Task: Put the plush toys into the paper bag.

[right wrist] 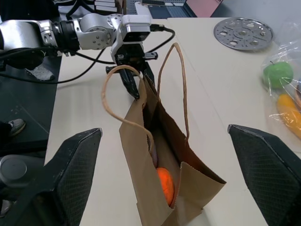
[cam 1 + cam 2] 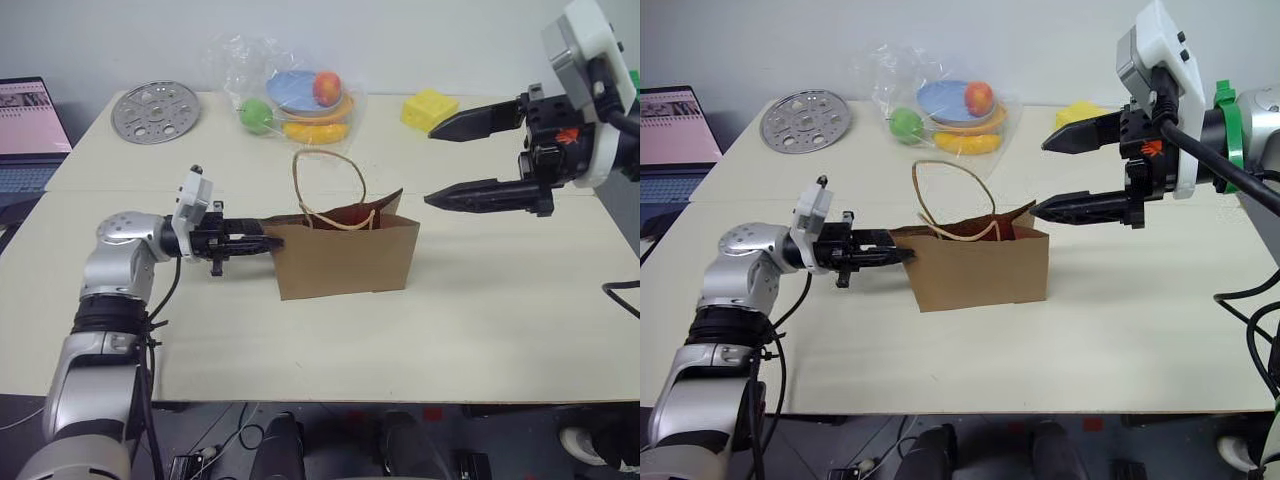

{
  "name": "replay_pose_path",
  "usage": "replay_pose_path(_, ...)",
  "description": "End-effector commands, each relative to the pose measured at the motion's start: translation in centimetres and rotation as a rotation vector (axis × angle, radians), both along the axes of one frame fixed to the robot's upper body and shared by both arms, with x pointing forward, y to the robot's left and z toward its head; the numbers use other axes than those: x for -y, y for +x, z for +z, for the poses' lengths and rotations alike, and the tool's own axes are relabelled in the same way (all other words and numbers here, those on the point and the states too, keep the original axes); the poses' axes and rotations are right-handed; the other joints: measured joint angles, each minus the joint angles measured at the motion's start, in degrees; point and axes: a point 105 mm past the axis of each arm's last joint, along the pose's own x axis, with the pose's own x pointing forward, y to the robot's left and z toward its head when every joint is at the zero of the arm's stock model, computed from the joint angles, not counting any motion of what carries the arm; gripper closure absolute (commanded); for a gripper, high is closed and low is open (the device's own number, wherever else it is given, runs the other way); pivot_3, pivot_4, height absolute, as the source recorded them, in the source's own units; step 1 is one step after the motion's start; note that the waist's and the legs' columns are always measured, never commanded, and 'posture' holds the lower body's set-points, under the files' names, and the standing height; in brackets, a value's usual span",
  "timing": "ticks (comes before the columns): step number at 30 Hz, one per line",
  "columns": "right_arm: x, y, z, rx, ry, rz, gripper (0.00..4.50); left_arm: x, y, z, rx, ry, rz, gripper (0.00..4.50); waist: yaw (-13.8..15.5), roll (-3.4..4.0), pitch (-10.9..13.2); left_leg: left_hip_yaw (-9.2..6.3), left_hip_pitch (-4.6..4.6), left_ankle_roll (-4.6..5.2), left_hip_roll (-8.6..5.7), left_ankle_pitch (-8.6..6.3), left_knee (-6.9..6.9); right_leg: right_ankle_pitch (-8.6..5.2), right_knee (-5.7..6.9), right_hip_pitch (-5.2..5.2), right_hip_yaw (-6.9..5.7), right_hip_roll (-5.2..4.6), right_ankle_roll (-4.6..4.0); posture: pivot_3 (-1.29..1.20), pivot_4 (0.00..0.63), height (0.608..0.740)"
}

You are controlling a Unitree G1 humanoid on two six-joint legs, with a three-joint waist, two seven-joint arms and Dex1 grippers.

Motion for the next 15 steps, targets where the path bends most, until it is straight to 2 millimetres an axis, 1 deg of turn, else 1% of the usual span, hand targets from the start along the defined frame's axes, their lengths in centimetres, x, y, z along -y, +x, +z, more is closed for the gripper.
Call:
replay_pose_path(1, 0.7, 0.1, 0.6, 0.036, 0.024, -0.015, 0.00, -1.6, -0.2, 4.7, 0.112, -0.034, 0.088, 1.65, 0.0, 0.00, 0.0, 0.00, 0.00, 0.00, 0.00, 0.00, 0.00, 0.00, 0.00, 0.00, 0.00, 0.00, 0.00, 0.00, 0.150, 0.740)
replay_pose_path(3, 1.4, 0.3, 0.5, 0.021, 0.040, -0.041, 0.00, -2.8, -0.5, 6.4, 0.128, -0.052, 0.154, 1.10, -0.1, 0.00, 0.0, 0.02, -0.01, 0.00, 0.00, 0.00, 0.00, 0.00, 0.00, 0.00, 0.01, 0.00, 0.00, 0.00, 0.150, 0.740)
replay_pose_path(4, 2.4, 0.9, 0.2, 0.023, 0.042, -0.079, 0.00, -3.6, -0.7, 7.3, 0.144, -0.018, 0.226, 0.75, -0.1, 0.00, 0.0, 0.01, 0.00, 0.00, 0.01, 0.00, 0.00, 0.00, 0.00, 0.00, 0.01, 0.00, 0.00, 0.00, 0.150, 0.740)
replay_pose_path(6, 3.5, 1.4, -0.2, 0.030, 0.036, -0.120, 0.00, -4.3, -0.9, 8.1, 0.161, 0.028, 0.309, 0.17, 0.0, -0.01, 0.0, 0.00, -0.01, 0.00, 0.01, 0.00, -0.02, 0.00, -0.02, 0.00, 0.00, 0.00, 0.00, 0.00, 0.150, 0.740)
replay_pose_path(7, 3.8, 1.5, -0.3, 0.033, 0.034, -0.127, 0.00, -4.4, -1.0, 8.2, 0.162, 0.038, 0.327, 0.06, 0.0, 0.00, 0.0, 0.03, -0.01, 0.00, 0.01, 0.00, -0.02, 0.00, -0.02, 0.00, 0.02, -0.01, 0.01, 0.00, 0.150, 0.740)
replay_pose_path(8, 4.2, 1.8, -0.6, 0.034, 0.034, -0.143, 0.00, -4.5, -0.9, 8.1, 0.177, 0.090, 0.359, 0.06, 0.0, 0.04, 0.0, 0.05, -0.01, 0.00, 0.01, 0.00, -0.02, -0.01, -0.03, 0.00, 0.03, -0.02, 0.01, 0.00, 0.150, 0.740)
replay_pose_path(10, 5.7, 2.8, -2.0, 0.019, 0.047, -0.207, 0.00, -4.0, -1.8, 8.8, 0.204, 0.175, 0.327, 0.06, 0.2, 0.00, 0.0, 0.05, 0.01, 0.00, 0.01, 0.00, -0.02, -0.01, -0.01, 0.00, 0.03, -0.02, 0.01, 0.00, 0.150, 0.740)
replay_pose_path(11, 6.1, 3.0, -2.6, 0.010, 0.050, -0.218, 0.00, -3.9, -1.7, 9.0, 0.222, 0.214, 0.329, 0.06, 0.3, -0.01, 0.0, -0.02, 0.01, 0.00, 0.03, 0.00, 0.00, -0.01, -0.01, 0.04, -0.03, 0.01, 0.01, 0.00, 0.150, 0.740)
replay_pose_path(13, 6.3, 3.1, -3.2, 0.006, 0.051, -0.213, 0.00, -3.8, -1.6, 9.1, 0.237, 0.232, 0.327, 0.06, 0.4, 0.02, 0.0, 0.04, 0.00, -0.01, 0.00, 0.00, 0.03, 0.00, -0.02, 0.04, 0.01, -0.01, 0.01, 0.00, 0.150, 0.740)
replay_pose_path(15, 6.1, 3.0, -3.3, 0.010, 0.050, -0.204, 0.00, -3.9, -1.6, 9.2, 0.238, 0.225, 0.318, 0.06, 0.3, 0.08, 0.1, 0.09, 0.00, -0.01, 0.00, 0.00, 0.12, 0.00, 0.02, 0.03, 0.05, -0.01, 0.01, 0.00, 0.150, 0.740)
